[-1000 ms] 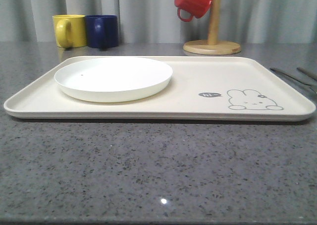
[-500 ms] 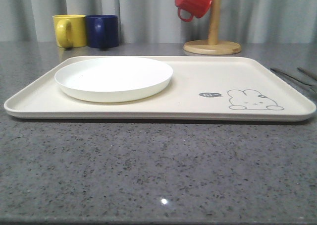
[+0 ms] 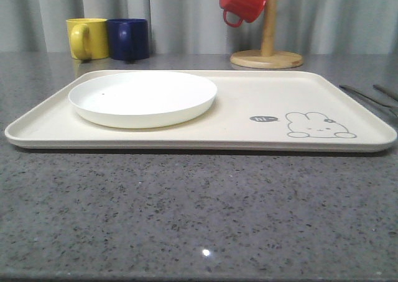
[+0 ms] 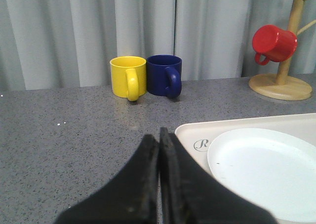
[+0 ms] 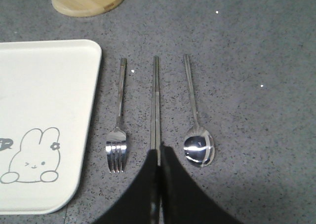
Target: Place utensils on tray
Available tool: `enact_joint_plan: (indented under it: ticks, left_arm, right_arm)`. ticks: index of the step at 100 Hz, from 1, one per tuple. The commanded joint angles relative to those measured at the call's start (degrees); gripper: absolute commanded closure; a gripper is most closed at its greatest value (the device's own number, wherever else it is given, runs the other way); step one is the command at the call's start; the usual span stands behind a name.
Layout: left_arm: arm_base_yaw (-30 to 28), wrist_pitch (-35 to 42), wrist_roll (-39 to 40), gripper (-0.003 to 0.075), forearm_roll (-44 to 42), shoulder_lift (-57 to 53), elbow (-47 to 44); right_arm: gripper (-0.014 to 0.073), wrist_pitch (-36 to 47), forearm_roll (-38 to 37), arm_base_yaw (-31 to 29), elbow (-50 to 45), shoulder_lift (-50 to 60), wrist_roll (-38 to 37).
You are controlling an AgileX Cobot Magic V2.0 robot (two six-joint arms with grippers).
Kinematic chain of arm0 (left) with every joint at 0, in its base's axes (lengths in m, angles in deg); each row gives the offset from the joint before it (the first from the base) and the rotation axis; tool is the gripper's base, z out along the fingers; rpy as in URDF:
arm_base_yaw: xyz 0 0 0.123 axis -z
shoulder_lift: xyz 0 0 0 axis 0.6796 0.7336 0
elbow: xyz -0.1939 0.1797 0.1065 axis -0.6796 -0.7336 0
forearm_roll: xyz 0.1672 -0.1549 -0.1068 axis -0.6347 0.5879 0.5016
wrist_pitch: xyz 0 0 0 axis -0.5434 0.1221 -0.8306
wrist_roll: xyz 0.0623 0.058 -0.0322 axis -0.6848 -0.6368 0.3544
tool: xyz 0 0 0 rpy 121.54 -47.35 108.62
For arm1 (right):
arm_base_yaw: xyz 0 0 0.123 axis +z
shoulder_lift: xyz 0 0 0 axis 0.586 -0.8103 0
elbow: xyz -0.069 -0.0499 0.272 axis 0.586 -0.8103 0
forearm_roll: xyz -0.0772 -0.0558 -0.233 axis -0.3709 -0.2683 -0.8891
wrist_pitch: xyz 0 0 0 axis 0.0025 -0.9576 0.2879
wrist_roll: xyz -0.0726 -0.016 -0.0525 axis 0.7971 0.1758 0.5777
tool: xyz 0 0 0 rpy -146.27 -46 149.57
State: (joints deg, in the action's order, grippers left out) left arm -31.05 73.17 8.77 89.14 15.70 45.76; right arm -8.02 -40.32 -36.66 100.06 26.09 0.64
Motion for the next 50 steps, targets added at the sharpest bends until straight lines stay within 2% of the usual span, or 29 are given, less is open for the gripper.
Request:
enact_joint_plan:
  ticks: [1,7,14,31,38,50]
  left_arm:
    - [0.2,4.71,0.3,0.0738,0.24,0.05,1.45]
    - [0.2,4.71,0.3,0.0738,0.24,0.05,1.45]
    - [0.2,4.71,0.3,0.0738,0.24,0.05,1.45]
    - [0.2,4.71,0.3,0.0738,0.24,0.05,1.45]
    - [0.2,4.71,0.3,0.0738,0.24,0.05,1.45]
    - [0.2,4.71,0.3,0.0738,0.24,0.05,1.45]
  right_arm:
    - [0.0659,3.78,-0.04,-0.1,2.29,-3.08,0.4]
    - [0.0652,3.49,-0.04,-0.1,2.29,-4.57,0.4]
    - [0.0599,2.28,0.38,-0.1,2.29,-5.7,0.4]
    - [0.0305,-0.86,0.52,-0.1,2.29,-6.77,0.4]
    - [0.0221,-0.7,0.52,-0.1,2.29,-6.77,0.4]
    - [0.0199,0.36,0.72,-0.1,2.95,-7.04,0.4]
